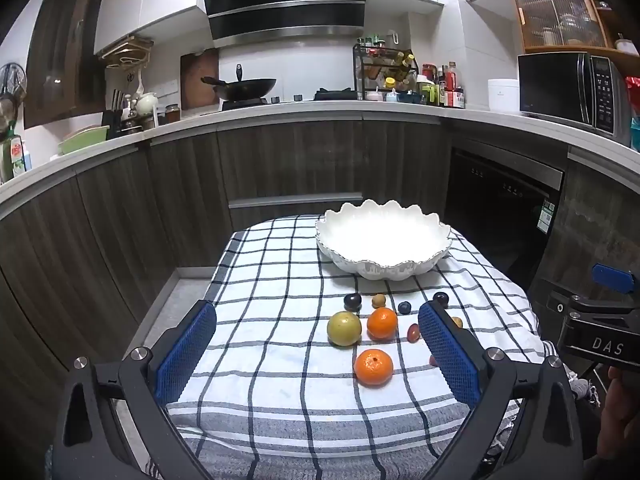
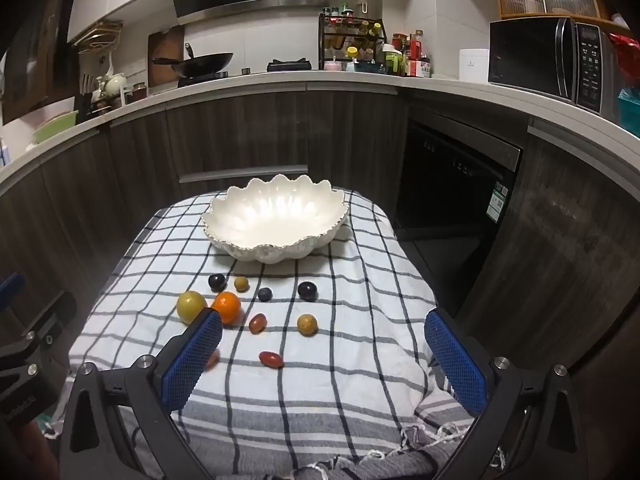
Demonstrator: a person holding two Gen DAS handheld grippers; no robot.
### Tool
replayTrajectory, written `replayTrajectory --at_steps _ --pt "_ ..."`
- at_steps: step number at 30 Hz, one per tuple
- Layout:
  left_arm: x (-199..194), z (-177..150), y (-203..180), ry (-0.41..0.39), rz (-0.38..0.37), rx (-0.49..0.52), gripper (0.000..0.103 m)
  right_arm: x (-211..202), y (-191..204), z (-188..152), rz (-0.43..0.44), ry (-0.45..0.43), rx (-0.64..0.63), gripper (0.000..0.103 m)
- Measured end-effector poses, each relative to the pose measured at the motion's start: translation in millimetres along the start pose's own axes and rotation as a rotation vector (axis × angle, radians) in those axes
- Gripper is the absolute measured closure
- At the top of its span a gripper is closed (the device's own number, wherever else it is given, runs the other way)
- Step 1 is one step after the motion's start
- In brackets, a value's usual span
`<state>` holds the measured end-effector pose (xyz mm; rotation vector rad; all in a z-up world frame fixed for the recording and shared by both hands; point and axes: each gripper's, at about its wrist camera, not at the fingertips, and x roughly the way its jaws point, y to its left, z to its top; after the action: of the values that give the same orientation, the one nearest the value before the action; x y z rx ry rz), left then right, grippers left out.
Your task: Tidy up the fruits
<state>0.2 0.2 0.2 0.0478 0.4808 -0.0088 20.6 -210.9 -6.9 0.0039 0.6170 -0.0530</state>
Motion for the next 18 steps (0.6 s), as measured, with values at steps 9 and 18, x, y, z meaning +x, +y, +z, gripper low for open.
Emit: replayTrajectory --at_steps 9,18 --pt "2.9 -0.5 1.5 0.006 -0.003 -0.008 0.0 -1.5 0.8 0.1 0.01 -0.001 -0.006 0.0" --pt "1.1 0.2 1.8 0.004 -0.004 -0.012 0.0 -2.4 0.6 -0.3 0.004 -0.004 -0.001 0.0"
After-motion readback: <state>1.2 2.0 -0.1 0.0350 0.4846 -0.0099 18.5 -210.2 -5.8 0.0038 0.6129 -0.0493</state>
